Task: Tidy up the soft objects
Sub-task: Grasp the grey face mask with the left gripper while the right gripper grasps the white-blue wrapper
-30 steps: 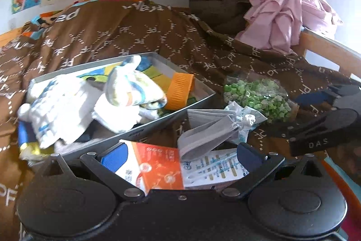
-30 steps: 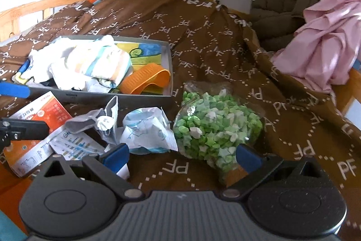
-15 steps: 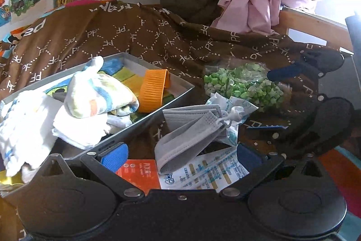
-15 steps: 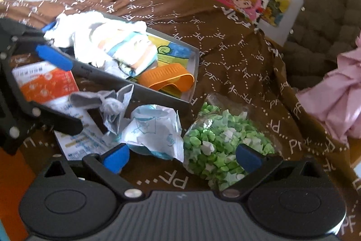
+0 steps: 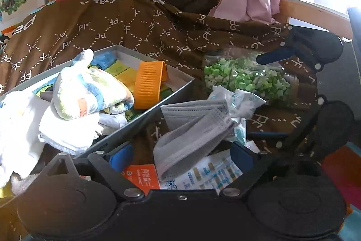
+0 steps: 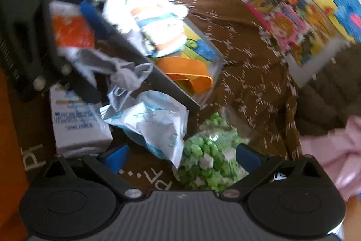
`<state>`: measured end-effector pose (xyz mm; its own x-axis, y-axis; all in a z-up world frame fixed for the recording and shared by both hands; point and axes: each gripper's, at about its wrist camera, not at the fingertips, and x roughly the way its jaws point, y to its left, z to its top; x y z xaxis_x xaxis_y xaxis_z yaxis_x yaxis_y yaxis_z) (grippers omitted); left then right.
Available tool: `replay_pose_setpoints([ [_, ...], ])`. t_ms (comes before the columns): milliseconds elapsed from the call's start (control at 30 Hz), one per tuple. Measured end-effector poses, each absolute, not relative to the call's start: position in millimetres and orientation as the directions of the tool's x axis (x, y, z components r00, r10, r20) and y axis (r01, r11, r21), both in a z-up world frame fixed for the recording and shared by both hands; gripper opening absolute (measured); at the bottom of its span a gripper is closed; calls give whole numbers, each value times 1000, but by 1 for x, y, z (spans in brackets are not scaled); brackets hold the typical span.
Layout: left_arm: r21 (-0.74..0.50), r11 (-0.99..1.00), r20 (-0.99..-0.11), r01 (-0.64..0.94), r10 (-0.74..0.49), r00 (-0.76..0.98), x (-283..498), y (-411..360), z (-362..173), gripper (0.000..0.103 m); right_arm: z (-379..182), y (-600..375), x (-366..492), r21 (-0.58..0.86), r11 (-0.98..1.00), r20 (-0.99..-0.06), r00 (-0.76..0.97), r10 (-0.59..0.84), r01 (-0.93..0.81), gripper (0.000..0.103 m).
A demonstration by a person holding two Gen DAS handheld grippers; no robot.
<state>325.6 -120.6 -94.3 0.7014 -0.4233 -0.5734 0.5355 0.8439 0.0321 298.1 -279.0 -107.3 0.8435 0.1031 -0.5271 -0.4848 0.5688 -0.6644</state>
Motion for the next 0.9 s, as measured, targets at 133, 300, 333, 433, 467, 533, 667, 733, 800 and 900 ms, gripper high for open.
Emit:
replay_pose_setpoints([
  [133,13,854,-579,521,-418,700,334,-117,-95,84,-118,-266,301,-724,471,-514,849,119,-504,102],
  [300,-34,855,-599,518,-432,674,344,-115,-97,70,-131,-255,307,-784,354,-501,857,123,-509,99],
  [333,-40,852,-601,523,-438,668,345,-115,-98,68,-132,-254,308,-790,337,-500,857,128,-512,97],
  [433,-46,845,-605,533,-448,658,345,-116,-99,60,-136,-251,309,-807,283,-498,855,144,-518,87],
  [467,-49,846,-607,531,-448,657,346,-116,-99,56,-138,-250,306,-811,270,-498,854,148,-520,83],
  [533,-60,849,-615,525,-446,651,349,-116,-100,49,-140,-248,305,-812,248,-504,849,157,-528,75],
  [667,-81,855,-622,513,-446,644,353,-114,-100,38,-143,-247,303,-816,221,-510,845,164,-535,61],
  [733,-89,856,-624,510,-447,641,354,-114,-100,32,-143,-248,304,-813,219,-514,842,167,-540,57],
  [800,-97,857,-625,506,-448,640,354,-114,-99,23,-142,-249,305,-813,222,-512,842,168,-539,53],
  [900,-121,854,-624,505,-461,631,355,-113,-96,16,-139,-251,302,-814,235,-502,847,173,-530,47],
])
